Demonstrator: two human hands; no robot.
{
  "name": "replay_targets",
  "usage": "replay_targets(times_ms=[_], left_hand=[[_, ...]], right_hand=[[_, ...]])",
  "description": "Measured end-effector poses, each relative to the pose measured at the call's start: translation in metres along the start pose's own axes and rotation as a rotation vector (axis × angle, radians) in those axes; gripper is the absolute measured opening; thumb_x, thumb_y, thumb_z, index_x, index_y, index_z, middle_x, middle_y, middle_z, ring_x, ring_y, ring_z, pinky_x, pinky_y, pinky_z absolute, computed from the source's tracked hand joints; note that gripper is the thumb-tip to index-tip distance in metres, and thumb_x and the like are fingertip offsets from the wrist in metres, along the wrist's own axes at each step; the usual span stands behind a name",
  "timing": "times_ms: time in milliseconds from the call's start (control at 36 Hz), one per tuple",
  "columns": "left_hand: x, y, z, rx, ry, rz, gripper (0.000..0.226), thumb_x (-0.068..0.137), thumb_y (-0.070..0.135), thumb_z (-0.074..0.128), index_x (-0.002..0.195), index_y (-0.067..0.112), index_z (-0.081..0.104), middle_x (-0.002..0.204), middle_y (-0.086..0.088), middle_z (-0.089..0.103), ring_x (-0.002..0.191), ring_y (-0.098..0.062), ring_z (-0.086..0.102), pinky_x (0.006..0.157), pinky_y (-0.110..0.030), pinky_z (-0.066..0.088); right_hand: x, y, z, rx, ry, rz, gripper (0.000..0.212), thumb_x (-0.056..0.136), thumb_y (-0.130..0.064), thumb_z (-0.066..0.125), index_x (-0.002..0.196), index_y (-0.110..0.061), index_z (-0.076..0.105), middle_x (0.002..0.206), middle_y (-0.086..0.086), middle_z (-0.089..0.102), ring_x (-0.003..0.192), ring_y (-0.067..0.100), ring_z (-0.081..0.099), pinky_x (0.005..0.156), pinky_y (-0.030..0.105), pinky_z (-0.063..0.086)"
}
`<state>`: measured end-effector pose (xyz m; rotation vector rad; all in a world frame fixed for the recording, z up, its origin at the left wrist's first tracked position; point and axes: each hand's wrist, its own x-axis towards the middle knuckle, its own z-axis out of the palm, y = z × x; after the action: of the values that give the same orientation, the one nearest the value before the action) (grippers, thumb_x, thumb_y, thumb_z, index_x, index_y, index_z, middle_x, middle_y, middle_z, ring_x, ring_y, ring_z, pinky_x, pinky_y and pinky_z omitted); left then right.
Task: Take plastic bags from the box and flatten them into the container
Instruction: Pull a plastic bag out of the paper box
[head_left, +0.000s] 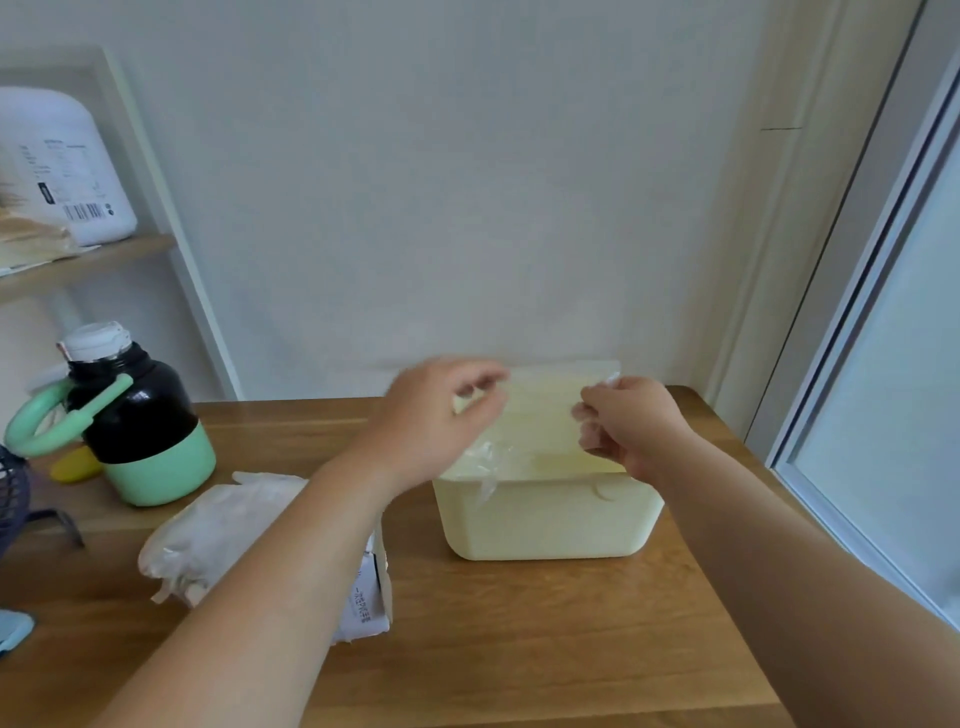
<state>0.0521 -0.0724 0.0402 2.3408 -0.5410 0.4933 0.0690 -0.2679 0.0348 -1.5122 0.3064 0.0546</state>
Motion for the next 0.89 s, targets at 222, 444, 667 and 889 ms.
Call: replay_targets(times_ms=[222,444,667,889], left_hand=[[0.021,-0.008,0.029,0.21,-0.585,-0.219,0.033,0.097,0.042,0.051,0.127,0.033,0.061,0.139,0.012,0.052,0.13,-0.011,0.045,0.1,-0.025,0.037],[0.04,-0.007,0.049,0.312,-0.812,-0.291,0.042,0.098,0.033,0.05,0.14,0.031,0.049,0.15,0.003,0.042,0.134,-0.02,0.043,0.101,-0.028,0.036],[0.054,-0.011,0.067,0.401,-0.932,-0.323,0.045,0.098,0.038,0.049,0.142,0.031,0.046,0.15,0.007,0.041,0.135,-0.019,0.041,0.109,-0.031,0.035],[0.05,-0.016,0.064,0.329,-0.836,-0.307,0.04,0.094,0.037,0.057,0.133,0.026,0.057,0.134,0.006,0.056,0.121,-0.015,0.053,0.101,-0.029,0.043]], right_hand=[[0.018,0.002,-0.006,-0.857,0.035,-0.1,0.022,0.09,-0.012,0.052,0.111,-0.011,0.057,0.08,0.001,0.049,0.071,0.019,0.053,0.058,0.025,0.044],[0.036,0.011,-0.016,-1.193,0.104,-0.245,0.054,0.084,0.004,0.047,0.133,-0.01,0.032,0.097,0.005,0.05,0.081,0.021,0.053,0.06,0.03,0.047],[0.038,0.007,-0.019,-1.653,-0.019,-0.477,0.046,0.091,-0.021,0.052,0.135,-0.033,0.046,0.143,0.001,0.035,0.13,0.024,0.035,0.106,0.037,0.026],[0.048,0.008,-0.016,-1.526,-0.408,-0.121,0.079,0.083,-0.032,0.071,0.148,-0.024,0.028,0.151,-0.004,0.032,0.137,0.02,0.034,0.106,0.032,0.033]])
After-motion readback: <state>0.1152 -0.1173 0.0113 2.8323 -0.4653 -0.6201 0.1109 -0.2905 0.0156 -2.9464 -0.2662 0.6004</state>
